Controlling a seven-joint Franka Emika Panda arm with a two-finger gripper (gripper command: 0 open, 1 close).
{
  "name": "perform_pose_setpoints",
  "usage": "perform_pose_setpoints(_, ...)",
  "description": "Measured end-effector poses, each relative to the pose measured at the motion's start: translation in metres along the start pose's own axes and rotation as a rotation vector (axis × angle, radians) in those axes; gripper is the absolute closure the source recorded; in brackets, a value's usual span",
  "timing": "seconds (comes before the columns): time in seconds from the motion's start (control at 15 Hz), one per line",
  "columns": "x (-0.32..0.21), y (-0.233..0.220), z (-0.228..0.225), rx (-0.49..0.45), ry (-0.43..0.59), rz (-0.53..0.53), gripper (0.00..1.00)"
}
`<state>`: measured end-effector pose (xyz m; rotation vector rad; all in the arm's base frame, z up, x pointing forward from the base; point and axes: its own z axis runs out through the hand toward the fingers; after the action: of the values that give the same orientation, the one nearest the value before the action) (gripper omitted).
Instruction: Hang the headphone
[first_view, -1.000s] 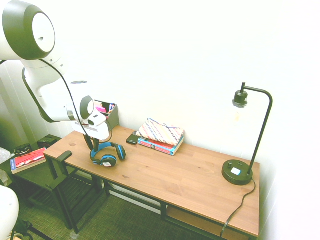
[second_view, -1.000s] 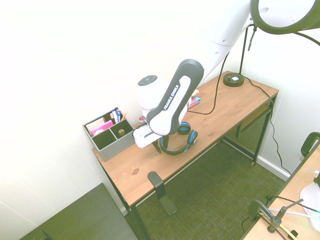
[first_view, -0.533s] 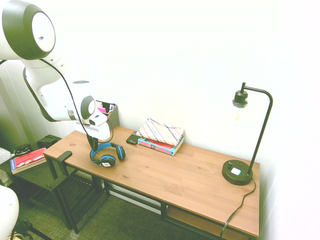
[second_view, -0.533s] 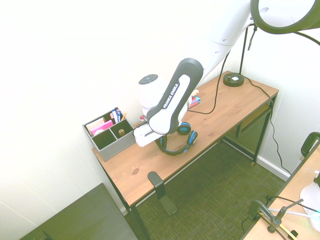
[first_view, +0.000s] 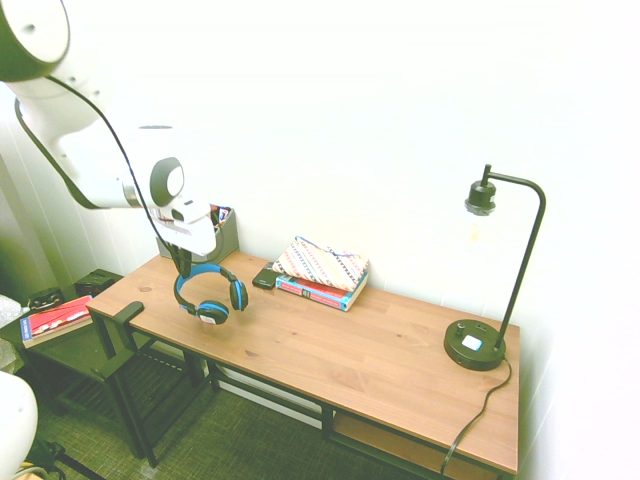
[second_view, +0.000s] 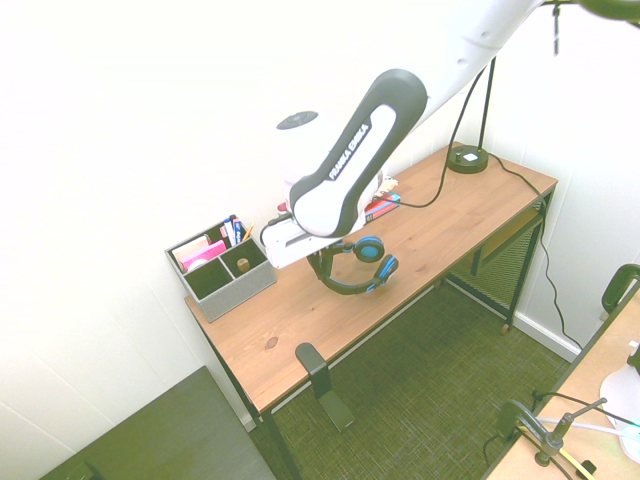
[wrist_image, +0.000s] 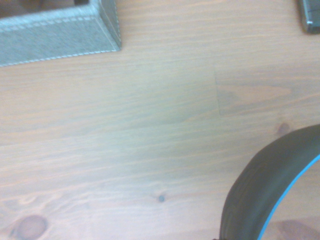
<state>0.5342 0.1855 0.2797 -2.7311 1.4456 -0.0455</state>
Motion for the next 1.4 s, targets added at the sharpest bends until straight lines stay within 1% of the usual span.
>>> perform_pose_setpoints(0.13,-0.019,0.009,-0.046,0.018,-0.012,-0.026,1.00)
perform_pose_setpoints(0.2,-0.035,0.017,-0.061,0.021,-0.016,-0.048,1.00)
perform_pose_setpoints(0.33,-0.076,0.039,-0.070,0.008,-0.020,-0.113,1.00)
perform_pose_setpoints(0.6,-0.160,0.090,-0.033,-0.038,-0.021,-0.211,1.00)
perform_pose_setpoints(0.8,-0.203,0.111,-0.007,0.009,-0.006,-0.260,1.00)
perform_pose_setpoints(0.93,-0.221,0.114,0.015,0.038,0.003,-0.291,1.00)
perform_pose_setpoints(1.0,-0.228,0.116,0.029,0.035,0.011,-0.310,1.00)
perform_pose_setpoints(1.2,-0.244,0.113,0.071,0.000,0.021,-0.337,1.00)
perform_pose_setpoints(1.4,-0.258,0.091,0.108,-0.023,0.023,-0.345,1.00)
